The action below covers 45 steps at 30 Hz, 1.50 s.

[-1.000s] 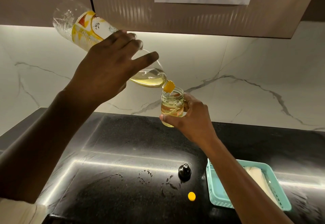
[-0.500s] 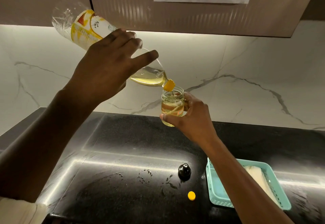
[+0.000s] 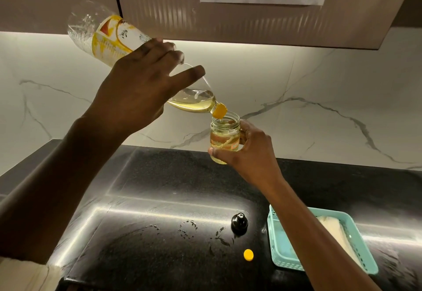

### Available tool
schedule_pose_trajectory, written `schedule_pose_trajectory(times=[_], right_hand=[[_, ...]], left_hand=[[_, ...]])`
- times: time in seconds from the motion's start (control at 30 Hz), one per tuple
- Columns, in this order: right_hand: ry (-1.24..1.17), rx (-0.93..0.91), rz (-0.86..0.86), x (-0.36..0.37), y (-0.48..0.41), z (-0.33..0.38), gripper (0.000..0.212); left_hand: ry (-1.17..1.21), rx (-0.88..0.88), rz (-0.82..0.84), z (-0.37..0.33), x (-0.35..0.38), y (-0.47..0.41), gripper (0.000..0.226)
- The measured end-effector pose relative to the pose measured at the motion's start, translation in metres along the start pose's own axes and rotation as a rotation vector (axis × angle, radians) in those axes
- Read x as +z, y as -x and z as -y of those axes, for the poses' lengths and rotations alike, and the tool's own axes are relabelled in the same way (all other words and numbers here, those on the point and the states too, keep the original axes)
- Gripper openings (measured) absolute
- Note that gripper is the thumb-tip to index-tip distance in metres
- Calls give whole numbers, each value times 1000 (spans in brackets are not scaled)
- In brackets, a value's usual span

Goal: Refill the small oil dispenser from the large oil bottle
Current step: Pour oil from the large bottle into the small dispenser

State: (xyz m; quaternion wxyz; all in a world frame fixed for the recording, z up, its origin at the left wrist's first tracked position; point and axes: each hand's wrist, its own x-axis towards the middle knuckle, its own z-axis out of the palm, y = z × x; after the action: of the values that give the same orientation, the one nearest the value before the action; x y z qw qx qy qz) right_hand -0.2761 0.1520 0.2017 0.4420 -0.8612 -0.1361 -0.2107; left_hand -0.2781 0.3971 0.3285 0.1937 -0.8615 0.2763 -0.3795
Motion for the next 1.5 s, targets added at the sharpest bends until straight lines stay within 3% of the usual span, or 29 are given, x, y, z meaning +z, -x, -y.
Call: schedule_pose_trajectory(times=[1.5], right_hand=[[-12,-18,-14,0,-2,-1,64]], left_hand=[[74,-132,-37,0,11,9,88]])
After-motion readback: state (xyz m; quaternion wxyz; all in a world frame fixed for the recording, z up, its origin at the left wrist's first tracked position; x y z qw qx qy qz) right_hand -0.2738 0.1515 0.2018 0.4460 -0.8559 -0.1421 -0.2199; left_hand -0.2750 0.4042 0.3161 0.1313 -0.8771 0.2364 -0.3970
